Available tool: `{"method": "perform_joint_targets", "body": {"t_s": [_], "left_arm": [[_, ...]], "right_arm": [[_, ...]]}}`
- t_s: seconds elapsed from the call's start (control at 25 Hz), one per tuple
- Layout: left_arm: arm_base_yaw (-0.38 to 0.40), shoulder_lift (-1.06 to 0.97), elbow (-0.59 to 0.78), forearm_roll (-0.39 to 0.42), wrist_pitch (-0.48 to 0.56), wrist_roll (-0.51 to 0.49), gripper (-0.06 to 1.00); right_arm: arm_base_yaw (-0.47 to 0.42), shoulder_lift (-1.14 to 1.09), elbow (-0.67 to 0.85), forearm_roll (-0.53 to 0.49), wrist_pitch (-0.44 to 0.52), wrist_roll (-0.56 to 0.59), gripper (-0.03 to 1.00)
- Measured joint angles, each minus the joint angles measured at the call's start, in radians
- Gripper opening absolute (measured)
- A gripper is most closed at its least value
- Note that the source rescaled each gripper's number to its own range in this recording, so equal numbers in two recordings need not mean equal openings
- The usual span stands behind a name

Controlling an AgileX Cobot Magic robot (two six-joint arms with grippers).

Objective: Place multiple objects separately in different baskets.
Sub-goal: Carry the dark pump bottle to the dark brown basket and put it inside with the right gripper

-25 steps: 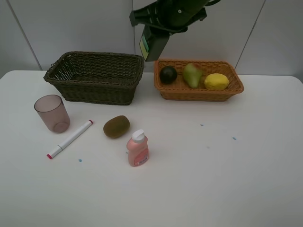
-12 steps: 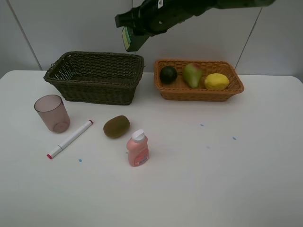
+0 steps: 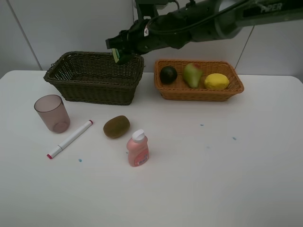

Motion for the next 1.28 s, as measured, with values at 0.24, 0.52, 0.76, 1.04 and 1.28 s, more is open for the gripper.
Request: {"method": "perform_joint_targets", "body": {"t_s": [0.24, 0.52, 0.76, 1.04, 1.28], "left_arm": [[0.000, 0.000, 0.000, 0.000, 0.000, 0.000, 0.74], [0.000, 0.000, 0.000, 0.000, 0.000, 0.000, 0.74], [0.000, 0.000, 0.000, 0.000, 0.000, 0.000, 0.74], [0.000, 0.000, 0.000, 0.000, 0.000, 0.000, 0.74], [0.000, 0.000, 0.000, 0.000, 0.000, 0.000, 0.74]], "right_arm": [[0.003, 0.065, 0.000, 0.000, -0.018, 0.000, 0.11], [0.003, 0.131, 0.000, 0.000, -0.028, 0.000, 0.11], [0.003, 0.144, 0.000, 0.000, -0.053, -0.001, 0.11], [0.003, 0.148, 0.000, 0.000, -0.064, -0.001, 0.11], [0.003, 0.148, 0.000, 0.001, -0.076, -0.001, 0.20]]}}
